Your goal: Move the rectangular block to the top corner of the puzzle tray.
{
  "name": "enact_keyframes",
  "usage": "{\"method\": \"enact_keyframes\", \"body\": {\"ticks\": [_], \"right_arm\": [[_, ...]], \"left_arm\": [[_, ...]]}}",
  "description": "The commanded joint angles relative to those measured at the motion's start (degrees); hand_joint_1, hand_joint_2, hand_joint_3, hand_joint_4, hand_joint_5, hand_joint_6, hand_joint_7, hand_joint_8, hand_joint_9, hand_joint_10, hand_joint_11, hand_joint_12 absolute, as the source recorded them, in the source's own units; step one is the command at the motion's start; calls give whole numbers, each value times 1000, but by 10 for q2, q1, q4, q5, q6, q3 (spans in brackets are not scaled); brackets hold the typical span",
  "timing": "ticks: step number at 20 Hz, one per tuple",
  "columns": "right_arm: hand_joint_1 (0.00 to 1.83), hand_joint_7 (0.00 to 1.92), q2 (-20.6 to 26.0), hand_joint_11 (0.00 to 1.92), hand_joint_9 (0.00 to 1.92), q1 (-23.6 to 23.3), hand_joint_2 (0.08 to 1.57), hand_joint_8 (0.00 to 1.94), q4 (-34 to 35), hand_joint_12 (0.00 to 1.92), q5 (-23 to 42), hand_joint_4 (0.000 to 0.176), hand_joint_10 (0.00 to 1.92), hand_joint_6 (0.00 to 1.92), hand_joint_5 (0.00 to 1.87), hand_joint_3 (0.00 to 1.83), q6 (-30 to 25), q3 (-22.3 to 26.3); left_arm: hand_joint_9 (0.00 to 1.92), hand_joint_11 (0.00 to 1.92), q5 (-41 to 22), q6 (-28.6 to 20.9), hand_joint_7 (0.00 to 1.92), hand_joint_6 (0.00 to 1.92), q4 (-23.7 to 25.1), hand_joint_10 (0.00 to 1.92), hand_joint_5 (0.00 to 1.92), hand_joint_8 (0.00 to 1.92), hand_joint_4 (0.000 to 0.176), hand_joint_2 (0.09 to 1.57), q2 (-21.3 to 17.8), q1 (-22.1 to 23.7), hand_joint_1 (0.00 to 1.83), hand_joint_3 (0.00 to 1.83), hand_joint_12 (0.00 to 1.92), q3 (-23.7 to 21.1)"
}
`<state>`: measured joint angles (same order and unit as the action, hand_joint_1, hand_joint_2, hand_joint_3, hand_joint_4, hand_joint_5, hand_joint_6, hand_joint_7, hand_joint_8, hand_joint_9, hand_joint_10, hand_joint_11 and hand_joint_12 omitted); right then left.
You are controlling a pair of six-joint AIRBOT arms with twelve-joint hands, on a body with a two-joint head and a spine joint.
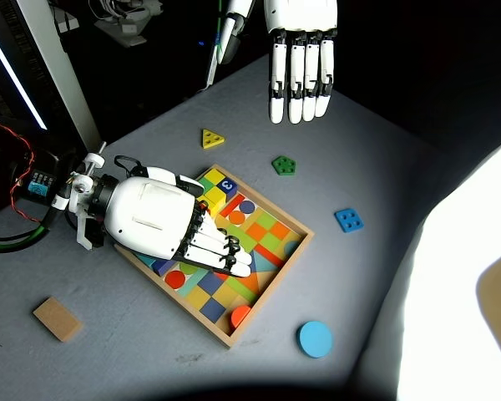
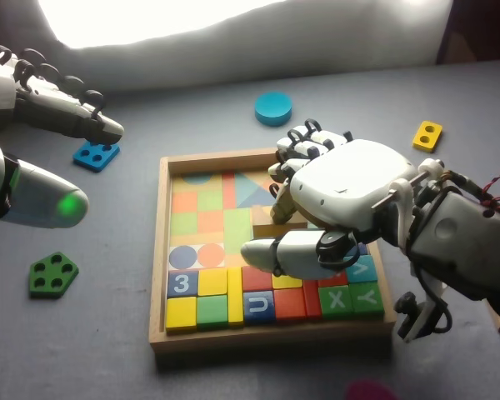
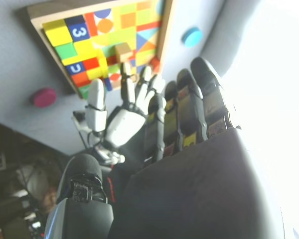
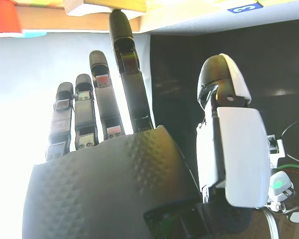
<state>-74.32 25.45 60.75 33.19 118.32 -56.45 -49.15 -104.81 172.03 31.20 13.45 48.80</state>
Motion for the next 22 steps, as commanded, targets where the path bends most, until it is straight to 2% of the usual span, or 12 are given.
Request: {"method": "enact_keyframes", "body": {"ticks": [1, 8, 12, 15, 16, 18, 22], "right_arm": [[0, 340, 7, 11, 65, 1, 1169, 8, -23, 6, 32, 0, 5, 8, 849, 3, -1, -2], [0, 368, 26, 0, 66, 3, 1171, 15, -23, 0, 27, 0, 5, 8, 852, 2, -3, -11], [0, 318, 27, 4, 58, 4, 1175, 0, -23, 2, 20, 0, 1, 7, 852, 3, -13, -29], [0, 305, 27, 0, 37, 6, 1173, 0, -23, 0, 20, 0, 1, 9, 861, 2, -14, -36], [0, 332, 26, 0, 50, 6, 1176, 11, -23, 0, 19, 0, 7, 8, 859, 3, -14, -39], [0, 356, 24, 0, 71, 6, 1181, 18, -23, 0, 19, 0, 15, 9, 864, 5, -15, -48], [0, 324, 22, 0, 65, 6, 1176, 1, -23, 0, 19, 0, 9, 9, 867, 1, -16, -57]], "left_arm": [[179, 0, 49, 0, 168, 5, 5, 6, 166, 4, 49, 1198, -3, 5, 0, 0, 557, 2], [165, 0, 49, 0, 160, 1, 5, 0, 158, 0, 47, 1200, -3, 5, 0, 0, 527, 1], [184, 0, 49, 0, 171, 5, 5, 4, 177, 3, 46, 1196, -3, 6, 0, 0, 572, 1], [167, 0, 49, 0, 165, 0, 5, 1, 164, 2, 46, 1197, -3, 6, 0, 0, 531, 1], [174, 0, 49, 0, 172, 5, 5, 3, 180, 3, 50, 1198, -3, 6, 0, 1, 557, 1], [179, 0, 49, 0, 169, 1, 5, 2, 179, 0, 46, 1196, -3, 6, 0, 0, 579, 1], [174, 0, 49, 0, 164, 1, 5, 2, 167, 0, 49, 1193, -3, 6, 0, 0, 555, 1]]}}
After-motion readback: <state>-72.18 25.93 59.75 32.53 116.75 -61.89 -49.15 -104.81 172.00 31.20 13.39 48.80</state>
